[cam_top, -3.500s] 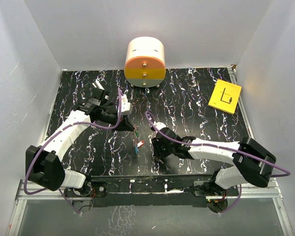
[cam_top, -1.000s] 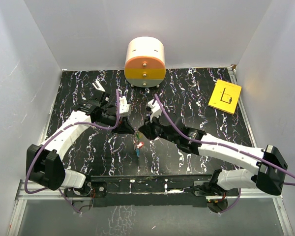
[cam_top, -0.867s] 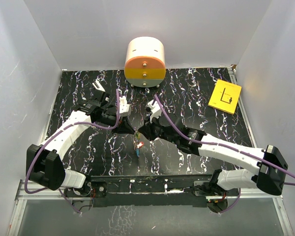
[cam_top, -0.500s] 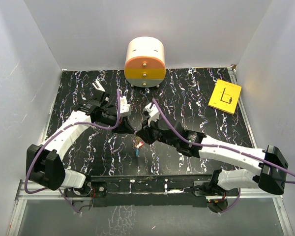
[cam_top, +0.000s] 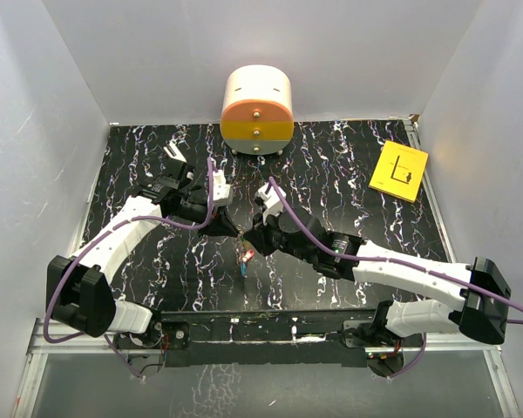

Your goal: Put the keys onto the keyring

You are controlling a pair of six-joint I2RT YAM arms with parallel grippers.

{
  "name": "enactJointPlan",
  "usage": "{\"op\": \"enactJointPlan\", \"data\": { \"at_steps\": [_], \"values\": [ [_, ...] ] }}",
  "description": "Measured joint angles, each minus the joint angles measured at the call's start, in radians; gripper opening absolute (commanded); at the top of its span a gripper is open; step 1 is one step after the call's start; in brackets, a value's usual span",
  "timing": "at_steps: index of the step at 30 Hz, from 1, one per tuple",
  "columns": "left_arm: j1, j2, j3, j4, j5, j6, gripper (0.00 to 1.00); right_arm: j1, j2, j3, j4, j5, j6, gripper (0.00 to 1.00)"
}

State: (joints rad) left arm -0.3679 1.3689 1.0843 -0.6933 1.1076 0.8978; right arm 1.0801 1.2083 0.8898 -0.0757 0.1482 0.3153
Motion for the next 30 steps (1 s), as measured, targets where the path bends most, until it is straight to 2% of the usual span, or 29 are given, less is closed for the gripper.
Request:
{"op": "enactJointPlan", "data": {
  "at_steps": [30],
  "values": [
    [0.0, 0.0, 0.0, -0.003, 0.001, 0.003, 0.0, 0.0, 0.044, 0.044, 0.005, 0.064, -0.004, 0.08]
  ]
}}
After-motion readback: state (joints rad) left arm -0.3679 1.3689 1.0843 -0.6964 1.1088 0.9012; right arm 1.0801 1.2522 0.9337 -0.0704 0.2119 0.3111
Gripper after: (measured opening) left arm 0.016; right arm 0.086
